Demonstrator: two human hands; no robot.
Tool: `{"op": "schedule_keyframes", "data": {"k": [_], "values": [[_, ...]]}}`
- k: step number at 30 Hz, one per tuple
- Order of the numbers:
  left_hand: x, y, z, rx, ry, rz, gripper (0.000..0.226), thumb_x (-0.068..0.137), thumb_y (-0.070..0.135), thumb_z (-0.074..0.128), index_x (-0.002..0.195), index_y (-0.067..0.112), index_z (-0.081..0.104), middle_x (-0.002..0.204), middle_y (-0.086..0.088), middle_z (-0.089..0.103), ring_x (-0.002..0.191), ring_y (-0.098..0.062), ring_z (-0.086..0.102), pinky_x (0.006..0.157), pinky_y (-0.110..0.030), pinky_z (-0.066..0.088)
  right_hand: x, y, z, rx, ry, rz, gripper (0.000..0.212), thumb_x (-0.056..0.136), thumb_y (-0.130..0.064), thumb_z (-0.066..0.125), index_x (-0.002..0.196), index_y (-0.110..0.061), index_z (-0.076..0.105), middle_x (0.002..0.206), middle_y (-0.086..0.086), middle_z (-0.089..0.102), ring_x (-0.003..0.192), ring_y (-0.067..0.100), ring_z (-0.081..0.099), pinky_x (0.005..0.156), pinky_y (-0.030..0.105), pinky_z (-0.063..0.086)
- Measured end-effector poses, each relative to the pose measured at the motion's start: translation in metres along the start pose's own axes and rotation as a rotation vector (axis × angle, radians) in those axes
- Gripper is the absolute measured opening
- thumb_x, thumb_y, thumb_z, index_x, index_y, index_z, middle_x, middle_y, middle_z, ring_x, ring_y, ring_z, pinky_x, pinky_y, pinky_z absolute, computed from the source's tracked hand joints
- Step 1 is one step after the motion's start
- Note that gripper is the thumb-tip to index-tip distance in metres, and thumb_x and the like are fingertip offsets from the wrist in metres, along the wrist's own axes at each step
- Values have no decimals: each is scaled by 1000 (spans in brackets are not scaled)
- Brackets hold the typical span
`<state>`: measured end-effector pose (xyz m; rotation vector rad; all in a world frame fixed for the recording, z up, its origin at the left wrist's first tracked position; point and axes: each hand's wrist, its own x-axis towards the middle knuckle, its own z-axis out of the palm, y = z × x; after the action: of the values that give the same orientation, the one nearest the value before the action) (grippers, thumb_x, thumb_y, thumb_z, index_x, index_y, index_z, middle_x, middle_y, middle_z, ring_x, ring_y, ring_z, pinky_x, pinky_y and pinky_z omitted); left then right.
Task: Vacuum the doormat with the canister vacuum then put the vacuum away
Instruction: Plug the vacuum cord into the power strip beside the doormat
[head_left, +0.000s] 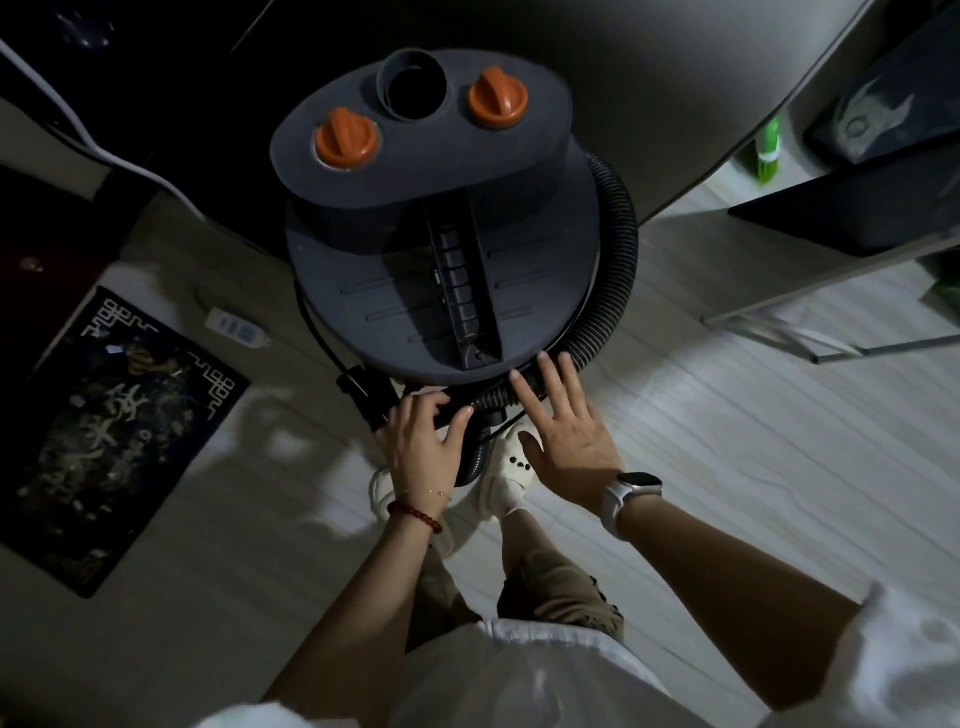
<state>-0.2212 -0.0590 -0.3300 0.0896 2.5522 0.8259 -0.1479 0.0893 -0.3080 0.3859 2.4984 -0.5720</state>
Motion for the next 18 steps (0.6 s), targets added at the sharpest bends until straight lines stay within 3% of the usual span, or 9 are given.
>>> {"op": "schedule_keyframes", "data": {"k": [3,6,8,10,12,14,16,18], "values": [[-3,-1,-10,64,-70,128,37,82,43,48,81,10,65,83,-8,63,86,-33,58,78,-40,38,-1,2,-4,143,38,-17,67,95,-26,42,144,-32,-4,152,-5,-17,136,12,-24,112,35,19],[-2,11,-27,-39,-196,127,22,91,23,53,90,3,58,85,-12,62,84,-31,57,74,-40,44,-3,-7,-14,471,300,68,48,95,-17,46,141,-14,34,150,5,29,141,14,13,110,32,26],[-5,28,-39,-87,-248,206,15,92,16,52,94,1,54,79,-6,58,75,-23,55,66,-36,43,-1,-14,-24,646,437,211,37,95,-18,44,130,-7,48,128,11,54,122,20,46,100,33,39],[-10,45,-52,-98,-270,312,18,92,19,52,95,1,54,78,0,53,73,-20,53,65,-36,41,5,-23,-44,1125,423,414,25,98,-21,42,111,-7,57,100,9,65,90,18,60,79,29,48],[-11,62,-63,-112,-299,364,18,92,19,54,97,2,56,78,4,53,76,-20,55,68,-32,41,13,-24,-69,1686,361,542,27,99,-23,39,78,-12,53,67,1,67,64,13,60,62,23,46],[-9,80,-70,-131,-306,402,15,91,16,56,99,3,59,80,6,54,79,-18,58,71,-31,44,20,-17,-95,1985,364,507,32,98,-18,39,67,-13,45,49,-4,58,56,11,55,60,21,43],[-5,99,-71,-180,-284,426,14,89,15,59,99,5,61,81,7,57,77,-10,57,72,-26,45,30,-13,-121,2061,411,409,28,96,-11,39,69,-12,45,51,-2,48,53,11,45,57,22,37],[0,114,-72,-237,-245,429,12,89,16,58,96,7,61,77,7,58,72,-3,55,69,-21,44,40,-15,-144,1969,466,369,26,96,-7,36,73,-13,48,58,-1,41,52,11,38,54,22,34]]}}
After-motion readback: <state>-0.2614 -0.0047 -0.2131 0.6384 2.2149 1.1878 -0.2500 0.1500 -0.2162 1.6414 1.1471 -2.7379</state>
